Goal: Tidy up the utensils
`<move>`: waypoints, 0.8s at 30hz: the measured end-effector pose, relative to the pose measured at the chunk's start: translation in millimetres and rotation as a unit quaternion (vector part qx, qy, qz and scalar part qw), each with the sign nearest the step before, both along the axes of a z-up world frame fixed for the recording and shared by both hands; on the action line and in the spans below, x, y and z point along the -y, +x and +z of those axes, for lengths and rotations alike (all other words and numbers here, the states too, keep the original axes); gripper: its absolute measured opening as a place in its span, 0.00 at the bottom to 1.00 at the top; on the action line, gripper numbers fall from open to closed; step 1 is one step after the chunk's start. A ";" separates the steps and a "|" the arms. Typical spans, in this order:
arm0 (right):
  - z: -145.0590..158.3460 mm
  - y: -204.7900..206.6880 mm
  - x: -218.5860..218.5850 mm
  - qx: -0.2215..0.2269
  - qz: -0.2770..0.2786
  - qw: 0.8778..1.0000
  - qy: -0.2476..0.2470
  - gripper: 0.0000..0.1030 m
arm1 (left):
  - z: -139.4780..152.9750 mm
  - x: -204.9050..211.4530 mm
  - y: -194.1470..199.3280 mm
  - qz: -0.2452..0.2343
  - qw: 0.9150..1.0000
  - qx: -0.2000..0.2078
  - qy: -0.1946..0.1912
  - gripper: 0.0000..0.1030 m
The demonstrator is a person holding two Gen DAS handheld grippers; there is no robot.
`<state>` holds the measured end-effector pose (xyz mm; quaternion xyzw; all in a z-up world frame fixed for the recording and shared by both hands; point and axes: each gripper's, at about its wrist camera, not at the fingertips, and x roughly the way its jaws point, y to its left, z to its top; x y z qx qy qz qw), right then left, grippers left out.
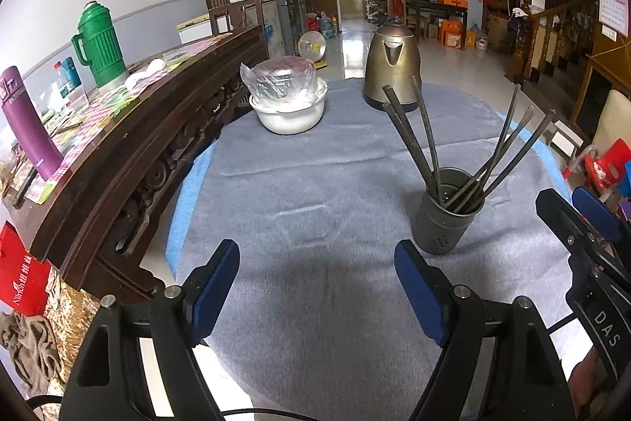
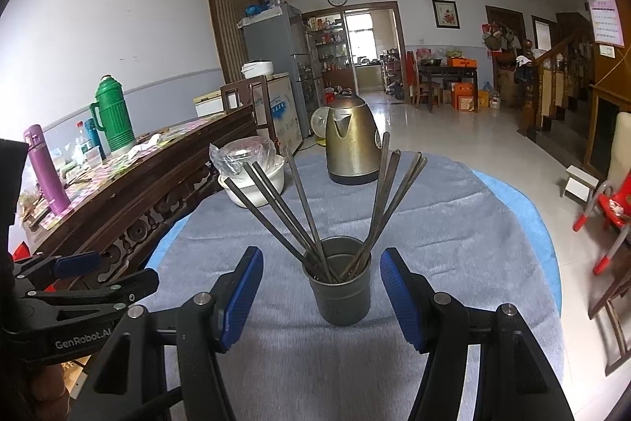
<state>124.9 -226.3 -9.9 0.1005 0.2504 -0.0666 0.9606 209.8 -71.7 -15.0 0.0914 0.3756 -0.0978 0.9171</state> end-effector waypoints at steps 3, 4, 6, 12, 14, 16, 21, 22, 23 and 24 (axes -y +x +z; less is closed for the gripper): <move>-0.3 1.6 -1.9 0.000 -0.004 1.000 -0.004 0.64 | -1.0 -1.0 3.1 -0.002 1.000 -0.003 -0.004 0.79; -0.7 2.5 -2.6 -0.001 -0.005 1.000 -0.005 0.64 | -1.2 -1.3 4.3 -0.003 1.000 -0.003 -0.005 0.79; -1.3 4.3 -3.2 -0.004 -0.007 1.000 -0.007 0.64 | -1.7 -1.9 6.1 -0.004 1.000 -0.003 -0.008 0.79; -1.8 7.2 -3.6 -0.005 -0.010 1.000 -0.010 0.64 | -2.9 -2.6 10.0 -0.010 1.000 -0.005 -0.013 0.79; -2.3 8.3 -4.0 -0.006 -0.010 1.000 -0.010 0.64 | -3.5 -2.6 10.5 -0.009 1.000 -0.007 -0.014 0.79; -3.1 9.0 -3.8 -0.007 -0.008 1.000 -0.009 0.64 | -4.6 -2.9 11.6 -0.008 1.000 -0.008 -0.016 0.79; -7.1 10.6 -0.8 -0.008 -0.008 1.000 -0.002 0.64 | -8.1 -4.1 12.9 -0.004 1.000 -0.012 -0.015 0.79; -8.7 10.6 1.3 -0.009 -0.008 1.000 0.003 0.64 | -10.2 -4.5 14.0 -0.003 1.000 -0.016 -0.016 0.79; -10.9 10.4 4.4 -0.012 -0.009 1.000 0.011 0.64 | -13.8 -5.3 16.2 -0.005 0.999 -0.025 -0.020 0.79; -14.8 10.5 9.5 -0.016 -0.012 1.000 0.020 0.64 | -16.7 -6.3 19.1 -0.008 0.999 -0.033 -0.025 0.79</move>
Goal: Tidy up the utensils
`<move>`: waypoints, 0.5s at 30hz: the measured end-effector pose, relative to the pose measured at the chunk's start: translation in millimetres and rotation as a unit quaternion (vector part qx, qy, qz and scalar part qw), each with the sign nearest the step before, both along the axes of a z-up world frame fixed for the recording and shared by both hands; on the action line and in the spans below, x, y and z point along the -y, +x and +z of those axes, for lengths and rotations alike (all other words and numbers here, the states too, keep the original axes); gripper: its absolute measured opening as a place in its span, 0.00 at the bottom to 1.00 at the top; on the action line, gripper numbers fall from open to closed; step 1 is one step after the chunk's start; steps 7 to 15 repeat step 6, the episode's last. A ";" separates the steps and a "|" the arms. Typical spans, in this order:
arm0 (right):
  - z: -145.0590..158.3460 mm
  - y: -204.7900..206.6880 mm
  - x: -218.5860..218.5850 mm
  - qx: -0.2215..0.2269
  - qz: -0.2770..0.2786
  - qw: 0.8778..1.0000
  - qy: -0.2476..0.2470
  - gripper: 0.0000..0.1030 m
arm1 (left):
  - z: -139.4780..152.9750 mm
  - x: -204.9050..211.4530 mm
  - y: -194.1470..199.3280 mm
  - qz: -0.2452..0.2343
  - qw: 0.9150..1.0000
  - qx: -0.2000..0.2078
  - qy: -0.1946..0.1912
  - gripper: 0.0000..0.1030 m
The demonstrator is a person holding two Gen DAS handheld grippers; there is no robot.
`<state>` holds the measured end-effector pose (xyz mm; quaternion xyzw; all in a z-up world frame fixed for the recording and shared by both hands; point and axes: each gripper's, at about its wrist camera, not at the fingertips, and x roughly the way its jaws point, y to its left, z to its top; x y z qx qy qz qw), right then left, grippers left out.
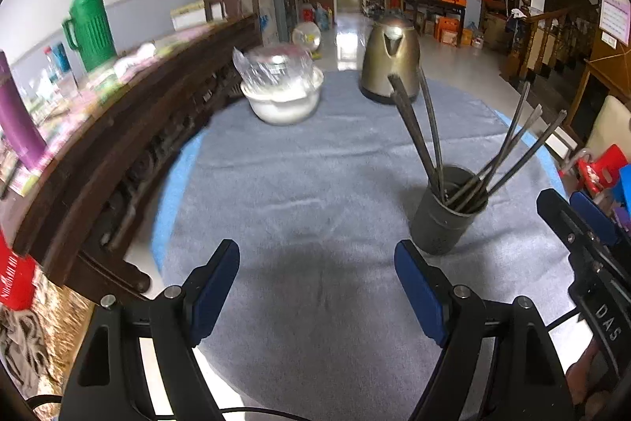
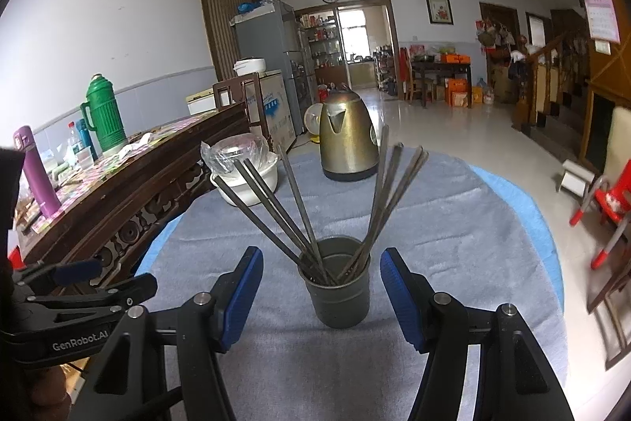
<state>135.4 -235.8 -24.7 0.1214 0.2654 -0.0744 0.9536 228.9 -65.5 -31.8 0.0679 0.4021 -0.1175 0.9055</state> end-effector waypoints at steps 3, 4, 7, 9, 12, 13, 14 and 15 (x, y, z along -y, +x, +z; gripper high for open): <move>-15.1 1.4 17.5 -0.014 -0.019 1.000 0.009 0.64 | -28.2 -14.4 17.9 0.011 0.999 -0.039 -0.033 0.79; -24.5 2.7 27.4 -0.024 -0.032 0.999 0.010 0.64 | -38.9 -20.0 24.6 0.025 0.998 -0.048 -0.037 0.79; -45.0 9.6 44.2 -0.045 -0.042 0.998 0.004 0.68 | -64.7 -31.4 40.1 0.049 0.996 -0.060 -0.042 0.79; -45.0 9.6 44.2 -0.045 -0.042 0.998 0.004 0.68 | -64.7 -31.4 40.1 0.049 0.996 -0.060 -0.042 0.79; -45.0 9.6 44.2 -0.045 -0.042 0.998 0.004 0.68 | -64.7 -31.4 40.1 0.049 0.996 -0.060 -0.042 0.79; -45.0 9.6 44.2 -0.045 -0.042 0.998 0.004 0.68 | -64.7 -31.4 40.1 0.049 0.996 -0.060 -0.042 0.79; -45.0 9.6 44.2 -0.045 -0.042 0.998 0.004 0.68 | -64.7 -31.4 40.1 0.049 0.996 -0.060 -0.042 0.79; -45.0 9.6 44.2 -0.045 -0.042 0.998 0.004 0.68 | -64.7 -31.4 40.1 0.049 0.996 -0.060 -0.042 0.79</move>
